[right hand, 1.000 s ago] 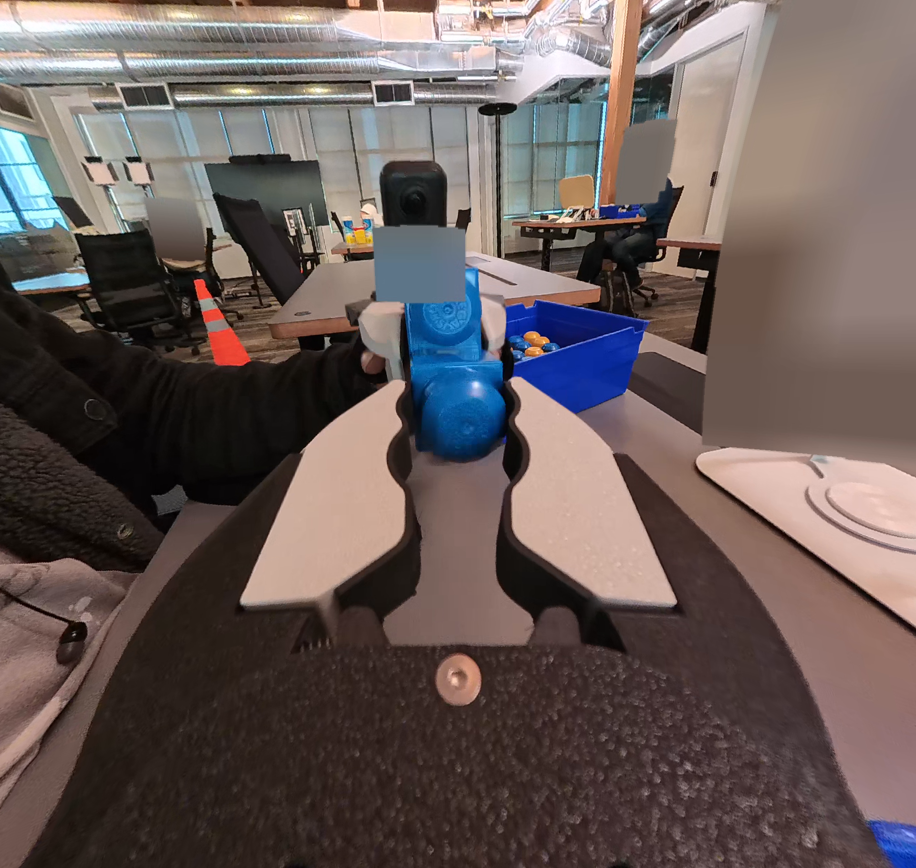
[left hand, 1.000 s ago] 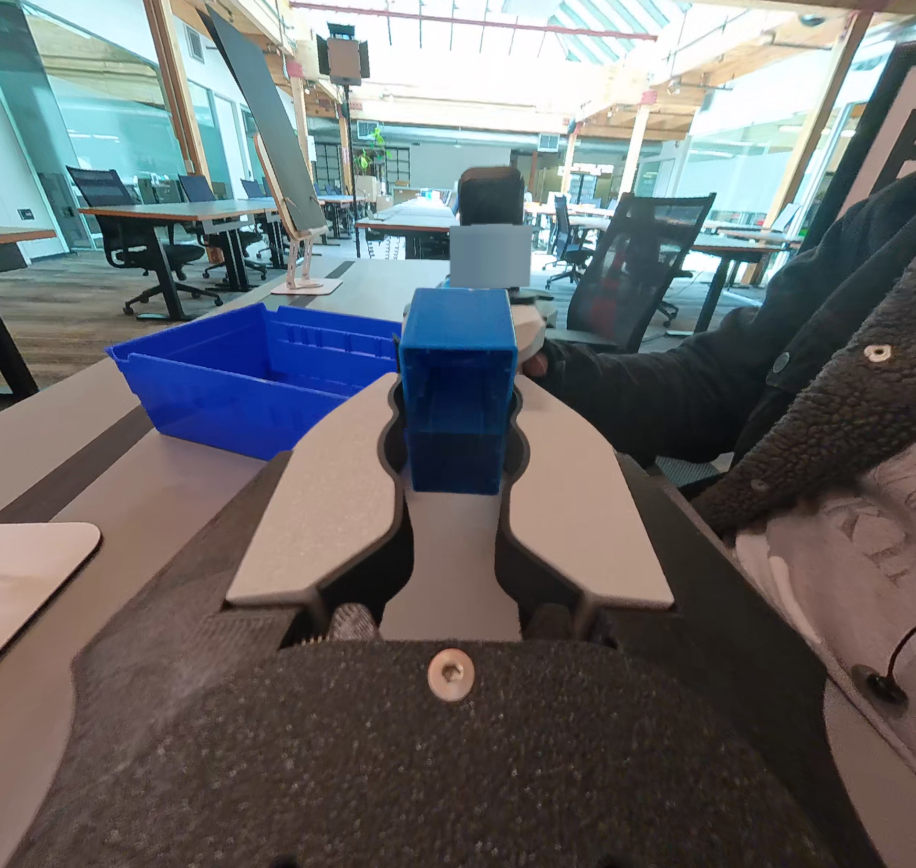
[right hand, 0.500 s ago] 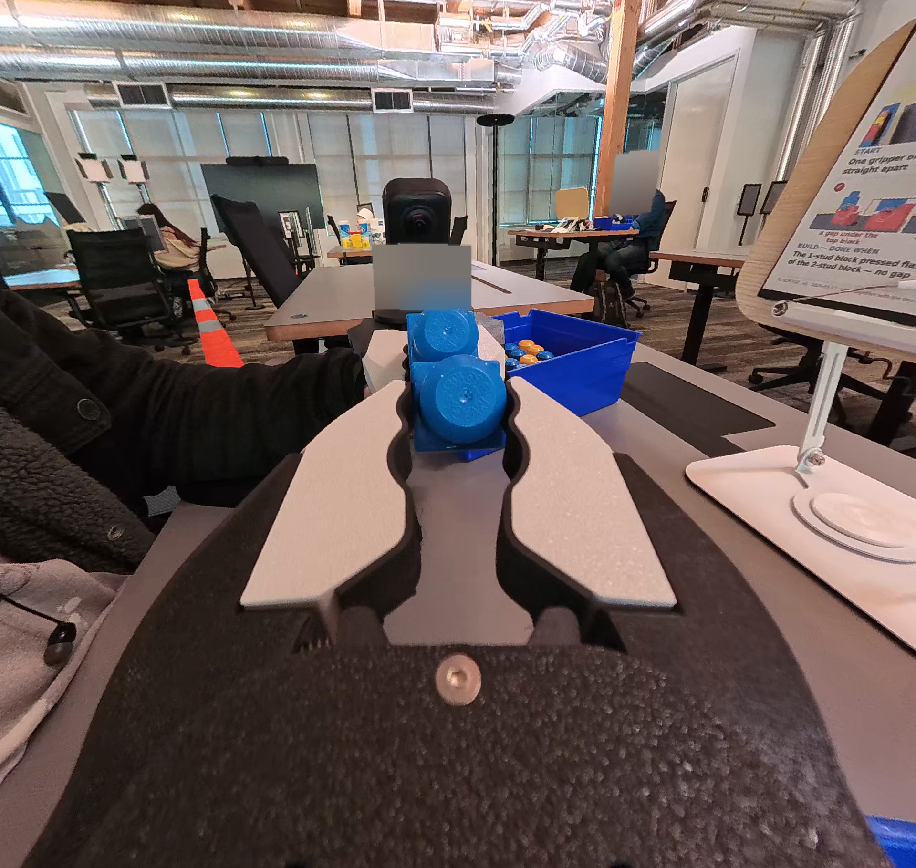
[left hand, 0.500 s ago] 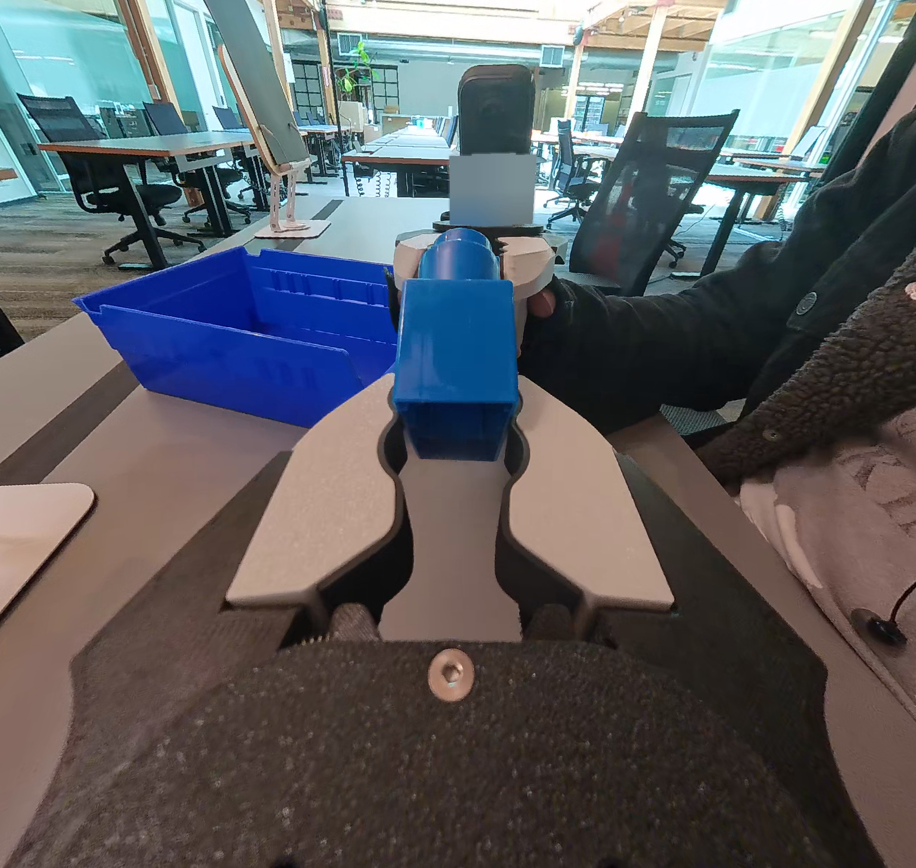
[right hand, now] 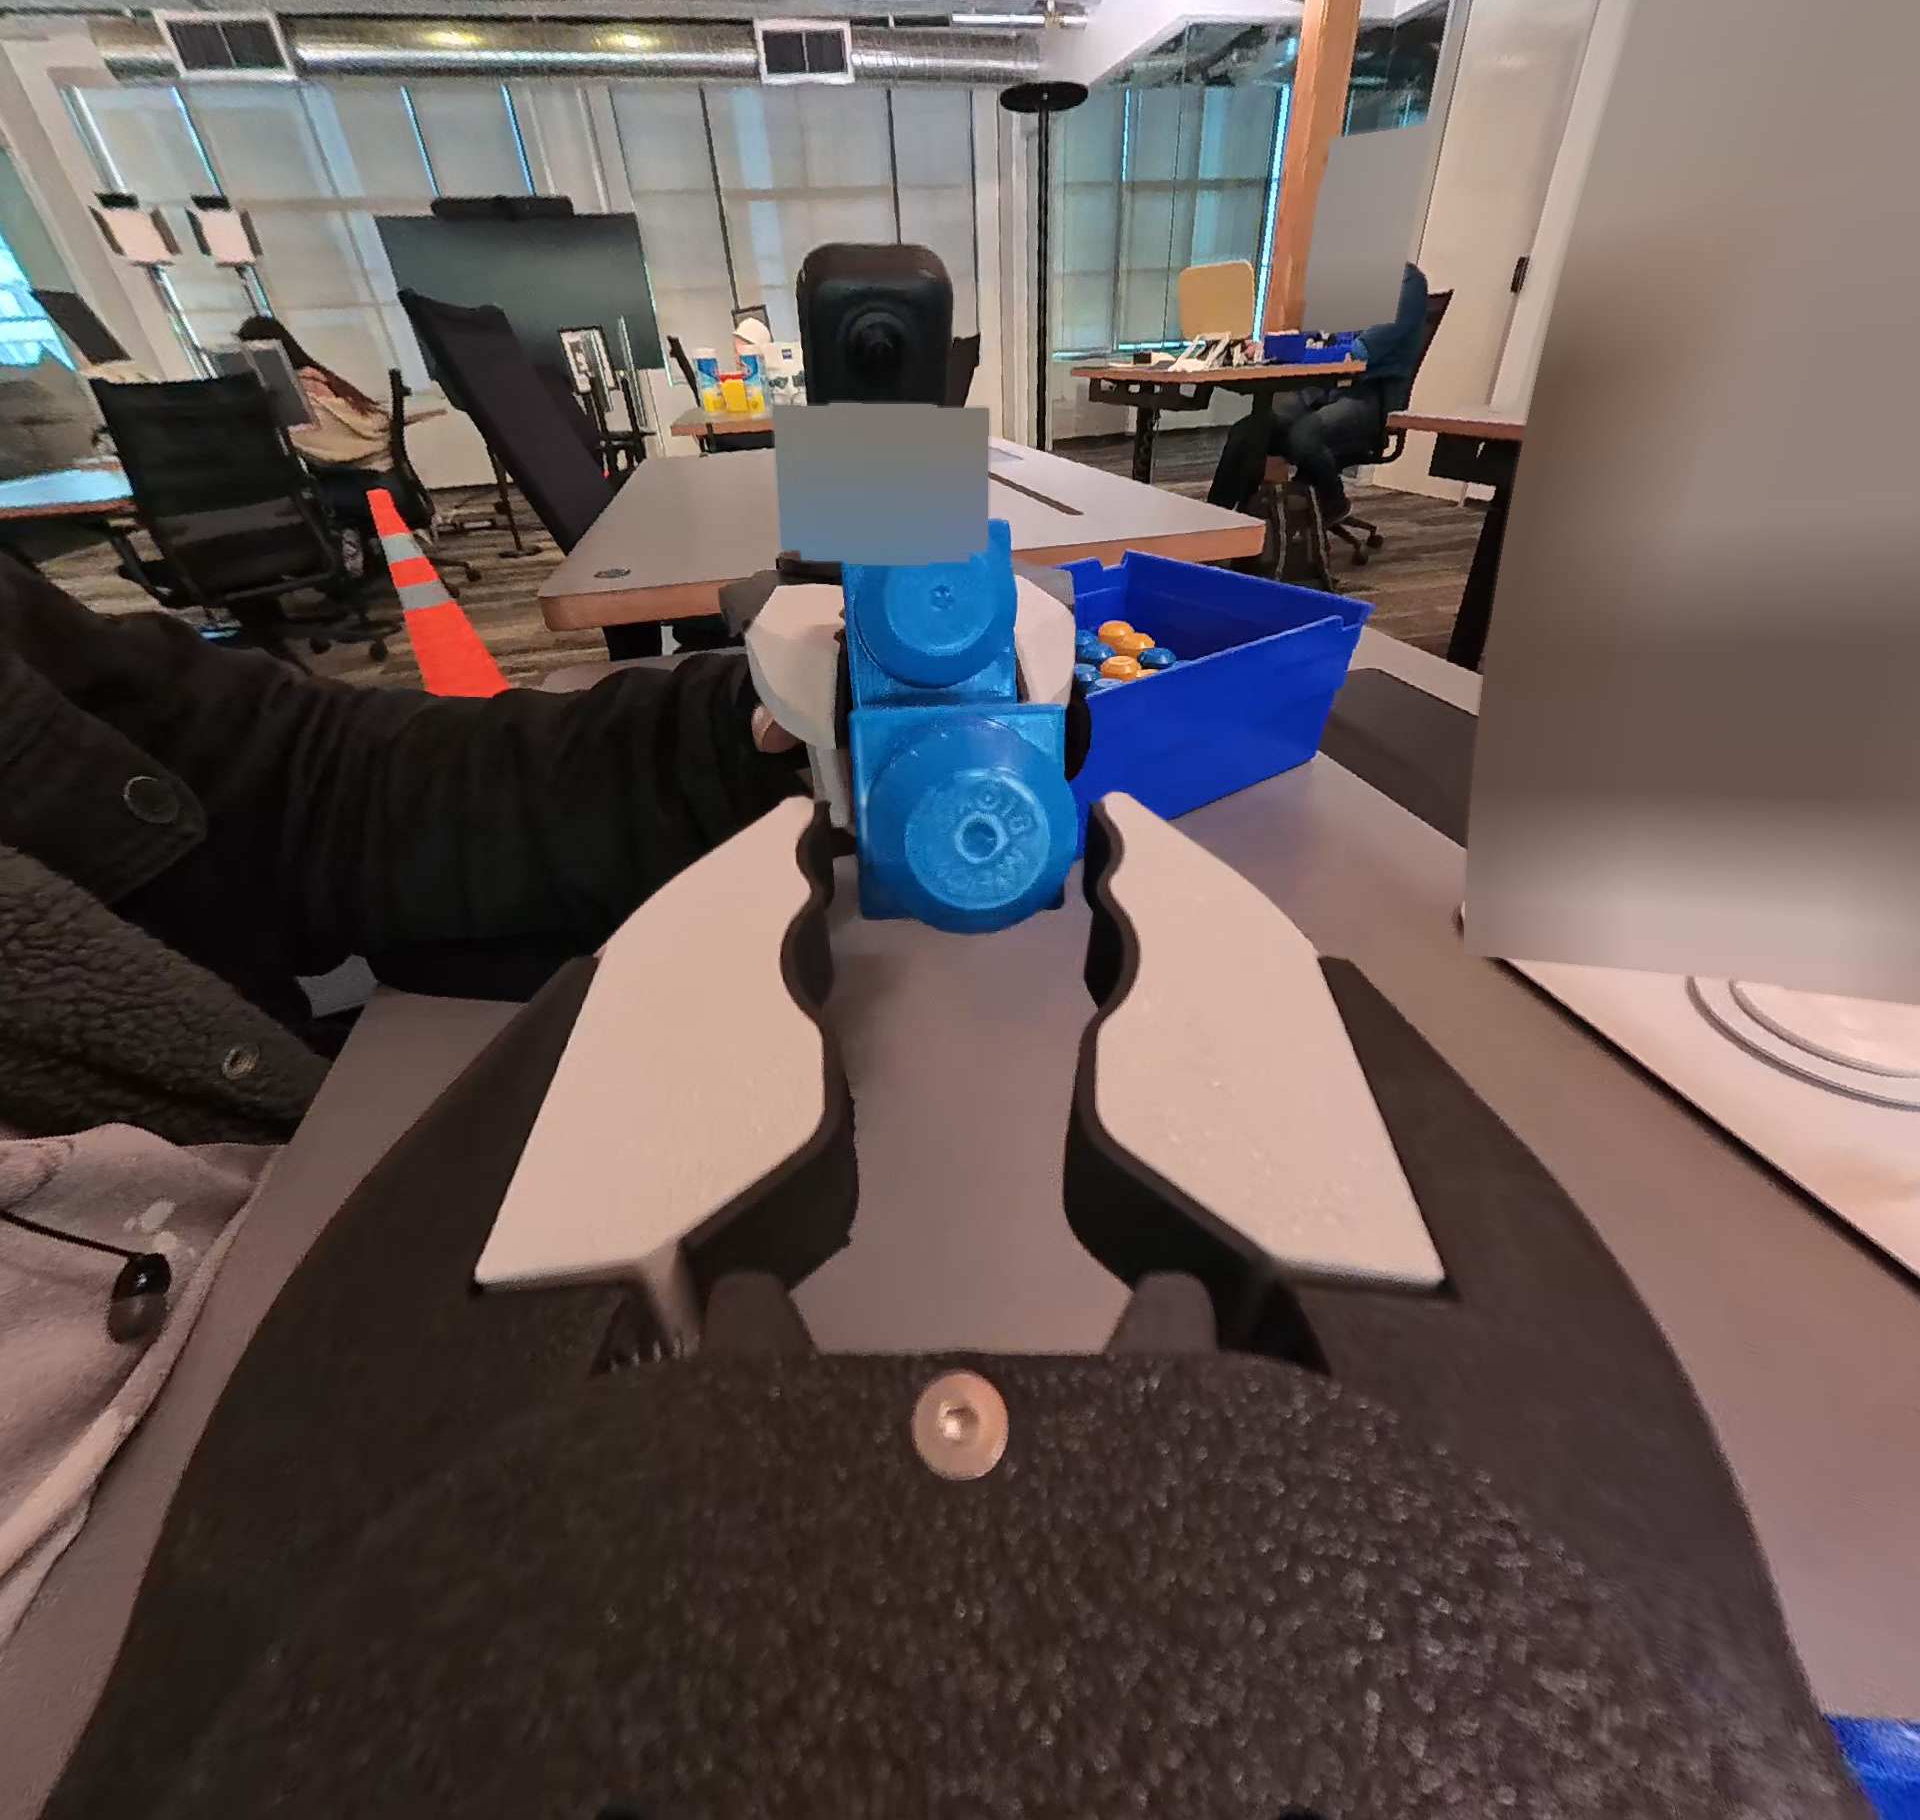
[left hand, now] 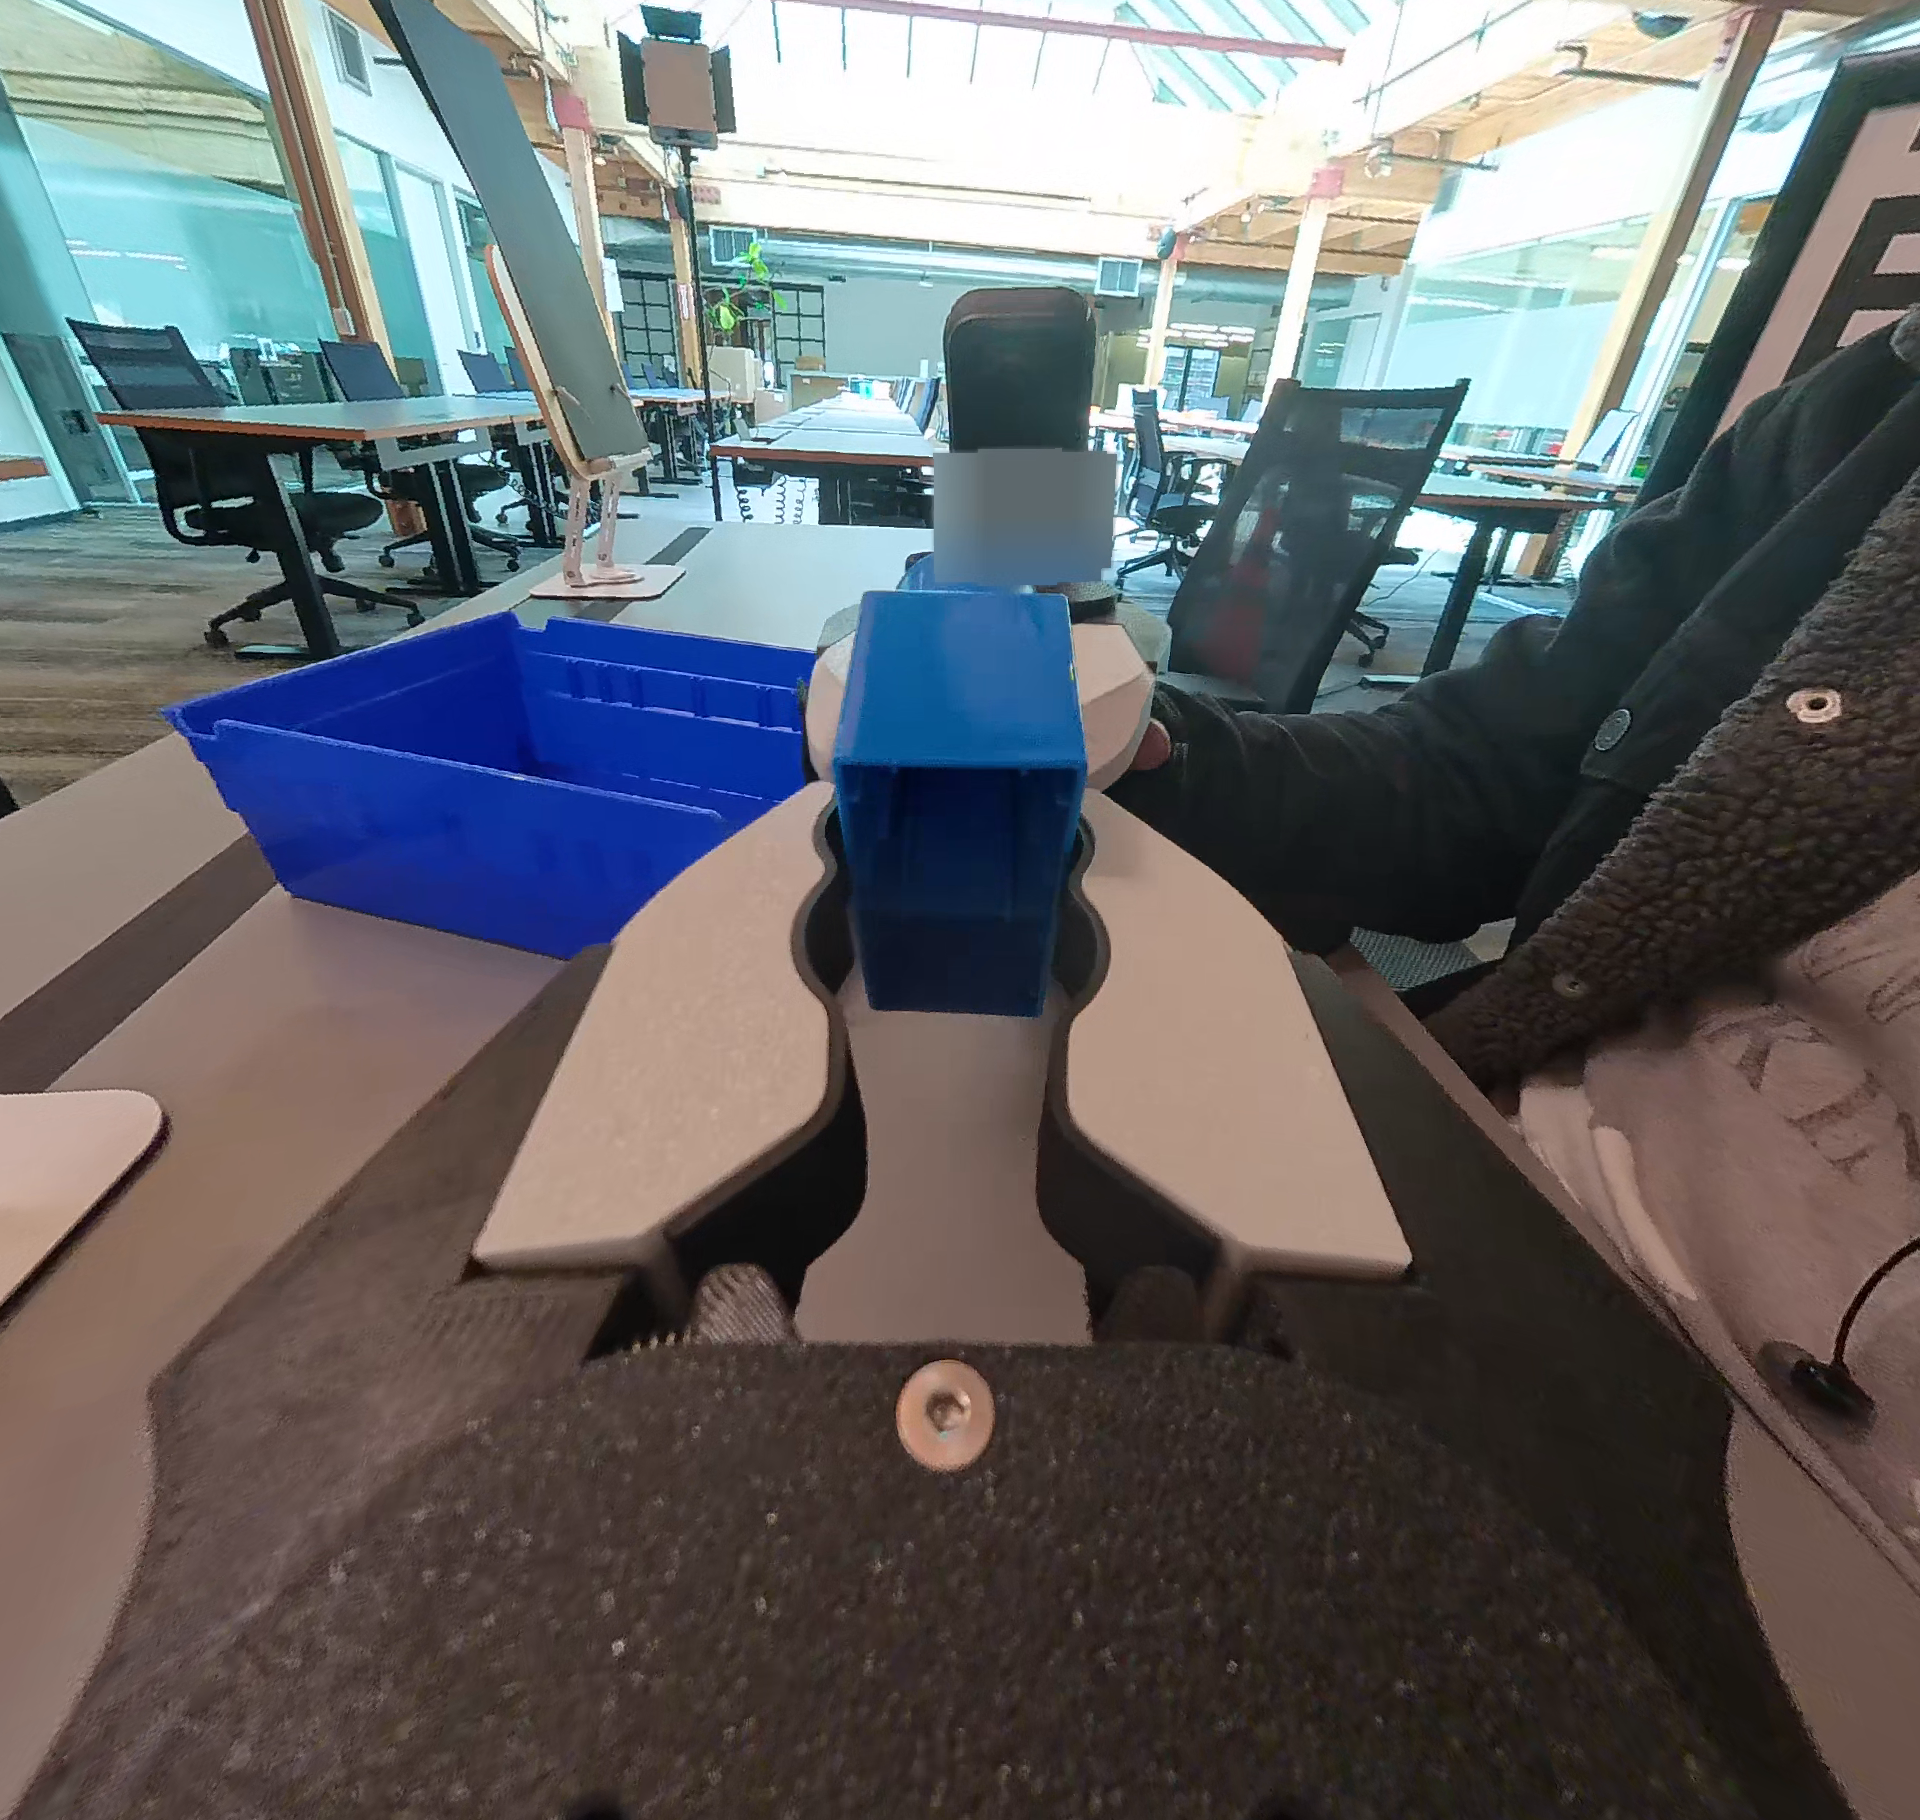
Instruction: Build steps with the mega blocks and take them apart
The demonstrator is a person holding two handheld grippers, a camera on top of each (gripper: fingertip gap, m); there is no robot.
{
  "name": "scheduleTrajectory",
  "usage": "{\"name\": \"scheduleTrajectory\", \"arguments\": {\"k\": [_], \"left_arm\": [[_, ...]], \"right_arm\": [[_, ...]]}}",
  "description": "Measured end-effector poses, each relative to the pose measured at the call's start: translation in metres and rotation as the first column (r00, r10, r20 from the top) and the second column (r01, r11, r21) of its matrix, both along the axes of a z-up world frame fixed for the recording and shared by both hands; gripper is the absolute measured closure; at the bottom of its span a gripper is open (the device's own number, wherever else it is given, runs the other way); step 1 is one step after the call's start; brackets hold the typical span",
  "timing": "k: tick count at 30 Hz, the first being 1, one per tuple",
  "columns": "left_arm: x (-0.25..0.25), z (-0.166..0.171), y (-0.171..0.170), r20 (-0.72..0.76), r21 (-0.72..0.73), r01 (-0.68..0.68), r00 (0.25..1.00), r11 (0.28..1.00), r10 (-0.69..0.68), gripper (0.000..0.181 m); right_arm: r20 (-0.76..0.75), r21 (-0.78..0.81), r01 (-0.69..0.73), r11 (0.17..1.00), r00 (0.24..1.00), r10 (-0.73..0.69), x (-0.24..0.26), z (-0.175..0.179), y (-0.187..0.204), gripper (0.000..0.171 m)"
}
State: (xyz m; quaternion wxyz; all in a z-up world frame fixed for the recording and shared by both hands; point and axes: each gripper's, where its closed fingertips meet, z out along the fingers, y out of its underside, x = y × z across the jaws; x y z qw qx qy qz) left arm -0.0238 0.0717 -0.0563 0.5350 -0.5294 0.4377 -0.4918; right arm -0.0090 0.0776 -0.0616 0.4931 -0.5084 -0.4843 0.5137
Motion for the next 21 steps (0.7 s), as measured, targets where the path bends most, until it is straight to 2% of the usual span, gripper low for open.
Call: {"name": "scheduleTrajectory", "arguments": {"k": [2,6,11,15,18,21], "left_arm": [[0.003,-0.004,-0.002,-0.024,0.008,0.006,1.0,1.0,-0.006,0.144],[0.007,-0.011,-0.001,-0.066,0.007,0.0,0.998,1.0,0.0,0.144],[0.006,-0.007,0.01,-0.095,0.066,-0.111,0.989,0.992,0.117,0.143],[-0.001,0.0,0.023,-0.105,0.092,-0.226,0.966,0.97,0.235,0.144],[-0.01,0.001,0.037,-0.115,0.088,-0.325,0.936,0.942,0.334,0.157],[-0.021,-0.001,0.051,-0.125,0.11,-0.425,0.891,0.899,0.436,0.178]], "right_arm": [[-0.007,0.027,-0.001,1.0,1.0,0.001,0.0,0.001,-0.002,0.135],[0.005,0.058,0.015,0.998,1.0,-0.015,0.004,0.006,-0.002,0.135],[0.029,0.119,0.076,0.99,0.996,-0.08,0.017,0.019,0.004,0.135],[0.007,0.181,0.218,0.959,0.975,-0.223,0.05,0.047,0.026,0.135],[0.021,0.203,0.347,0.916,0.933,-0.358,0.083,0.063,0.053,0.135],[0.104,0.243,0.44,0.865,0.875,-0.474,0.113,0.066,0.083,0.135]]}}
